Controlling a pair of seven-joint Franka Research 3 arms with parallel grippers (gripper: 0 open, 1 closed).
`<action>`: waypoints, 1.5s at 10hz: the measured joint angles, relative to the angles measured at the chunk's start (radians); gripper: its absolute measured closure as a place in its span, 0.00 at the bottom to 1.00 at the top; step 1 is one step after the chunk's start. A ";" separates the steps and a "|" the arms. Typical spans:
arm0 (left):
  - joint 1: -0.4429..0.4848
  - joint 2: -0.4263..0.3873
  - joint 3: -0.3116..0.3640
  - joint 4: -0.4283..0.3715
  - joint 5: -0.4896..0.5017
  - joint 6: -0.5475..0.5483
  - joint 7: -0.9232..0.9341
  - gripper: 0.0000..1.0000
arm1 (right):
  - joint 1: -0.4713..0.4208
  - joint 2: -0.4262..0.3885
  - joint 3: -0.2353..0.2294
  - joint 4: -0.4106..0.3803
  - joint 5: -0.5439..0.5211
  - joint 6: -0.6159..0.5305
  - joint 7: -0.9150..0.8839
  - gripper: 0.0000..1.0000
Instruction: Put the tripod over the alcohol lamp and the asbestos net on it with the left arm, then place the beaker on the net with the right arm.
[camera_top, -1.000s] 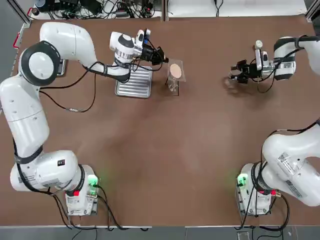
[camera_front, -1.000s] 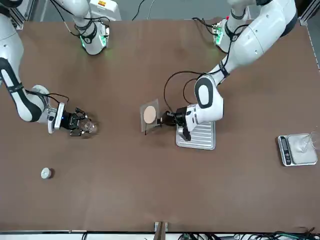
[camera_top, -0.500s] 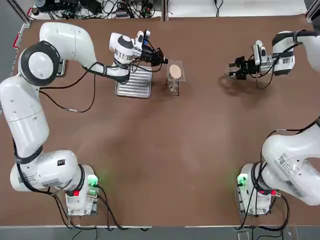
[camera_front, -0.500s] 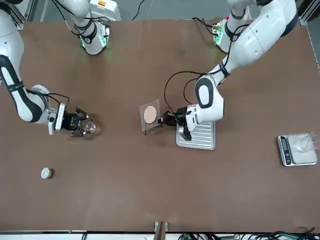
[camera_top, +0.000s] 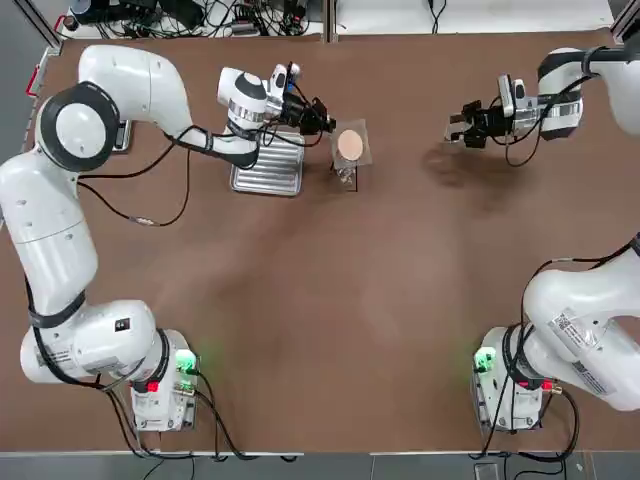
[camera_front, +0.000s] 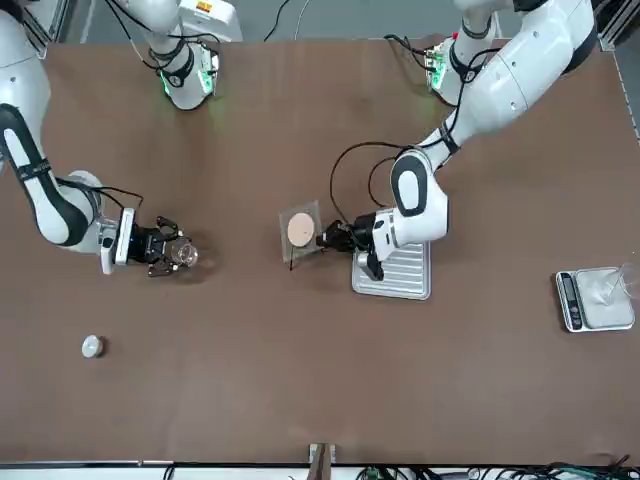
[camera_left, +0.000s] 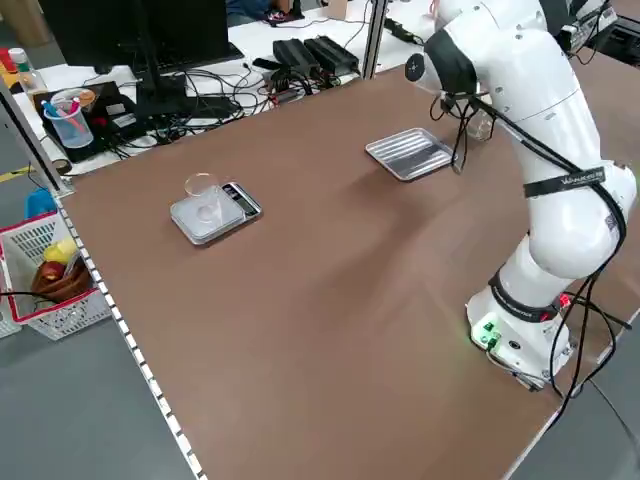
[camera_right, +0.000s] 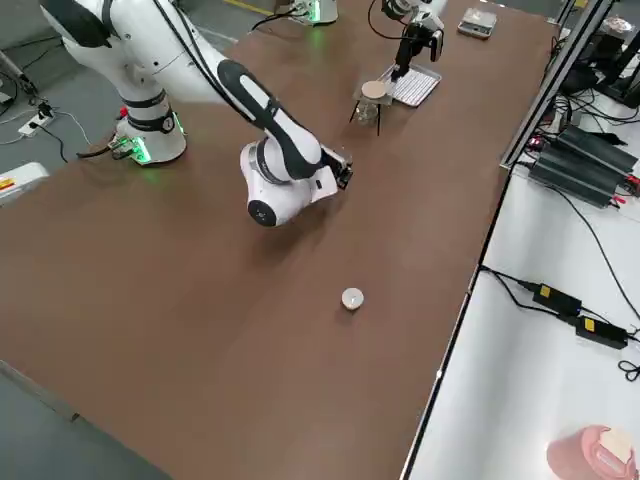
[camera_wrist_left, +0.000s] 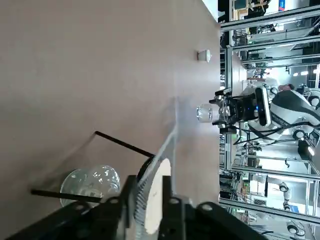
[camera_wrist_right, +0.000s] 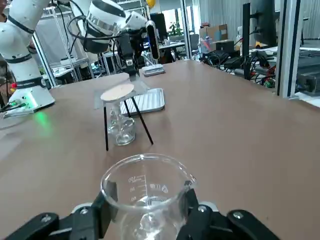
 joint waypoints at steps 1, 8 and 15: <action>0.000 0.000 0.000 0.000 0.000 0.000 0.003 0.69 | 0.008 -0.008 0.006 0.001 0.014 0.001 0.006 0.41; 0.026 -0.011 -0.002 0.006 -0.002 0.006 -0.054 0.01 | 0.034 -0.042 0.012 0.012 0.032 0.005 0.133 0.41; 0.077 -0.428 0.201 -0.250 -0.001 0.024 -0.145 0.01 | 0.193 -0.094 0.020 0.022 0.160 0.047 0.134 0.41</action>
